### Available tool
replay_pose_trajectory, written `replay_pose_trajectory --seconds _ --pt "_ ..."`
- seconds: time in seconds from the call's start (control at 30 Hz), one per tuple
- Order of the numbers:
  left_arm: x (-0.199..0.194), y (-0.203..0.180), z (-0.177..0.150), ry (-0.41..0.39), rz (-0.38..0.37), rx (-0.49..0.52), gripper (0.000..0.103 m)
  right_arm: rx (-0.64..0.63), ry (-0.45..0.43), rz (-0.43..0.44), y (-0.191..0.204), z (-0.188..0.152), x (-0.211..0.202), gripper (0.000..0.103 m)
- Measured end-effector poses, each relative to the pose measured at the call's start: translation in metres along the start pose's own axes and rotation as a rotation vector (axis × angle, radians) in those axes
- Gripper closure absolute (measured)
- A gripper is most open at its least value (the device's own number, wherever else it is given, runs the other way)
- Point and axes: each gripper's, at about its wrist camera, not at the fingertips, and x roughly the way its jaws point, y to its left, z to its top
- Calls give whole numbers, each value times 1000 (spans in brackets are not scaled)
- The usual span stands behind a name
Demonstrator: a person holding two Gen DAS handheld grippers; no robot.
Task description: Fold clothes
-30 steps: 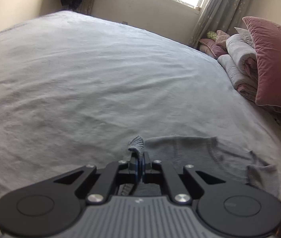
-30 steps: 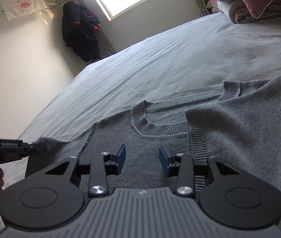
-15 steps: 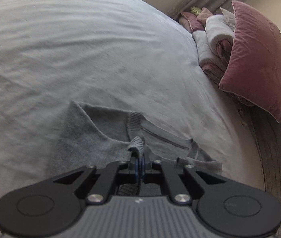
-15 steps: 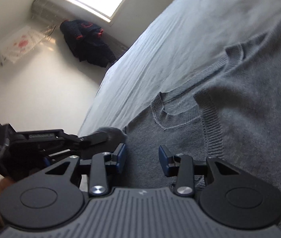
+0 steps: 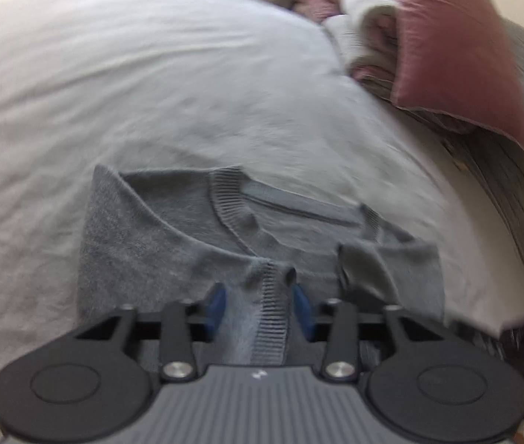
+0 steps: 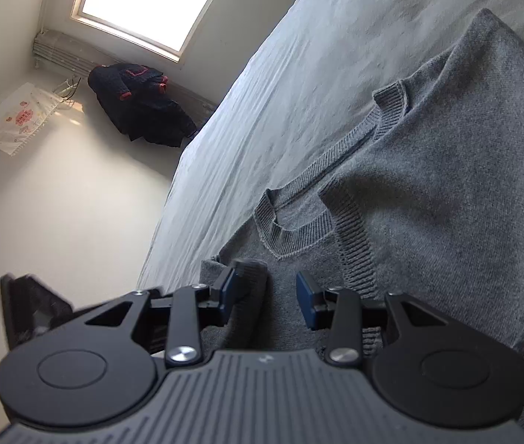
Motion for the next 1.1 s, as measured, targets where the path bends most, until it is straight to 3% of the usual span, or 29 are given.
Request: replay_pose_trajectory --seconds 0.17,0.3,0.4,0.5,0.77,0.8,0.9,1.0,1.03,1.1 --pt "-38 -30 -43 -45 86 338 56 4 31 29 3 -4 2 62" --pt "-55 -47 -85 -35 136 639 56 -29 72 -4 10 -6 5 62" --pt "-58 -52 -106 -15 176 773 57 -58 107 -36 15 -6 6 62" --pt "-56 -44 -110 -5 203 773 57 -127 181 -53 21 -7 9 62" --pt "-51 -24 -99 -41 202 712 57 -147 376 121 24 -24 28 61" --pt "-52 -24 -99 -48 203 717 57 -147 390 130 24 -27 31 64" --pt "-54 -25 -98 -68 205 732 57 -83 415 195 19 -29 34 87" --pt "-55 -25 -97 -92 212 741 59 -20 402 260 13 -23 28 90" --pt "-54 -25 -96 -102 224 734 61 -3 401 277 11 -22 26 90" --pt "-50 -25 -94 -109 251 719 81 23 409 302 8 -20 25 90"
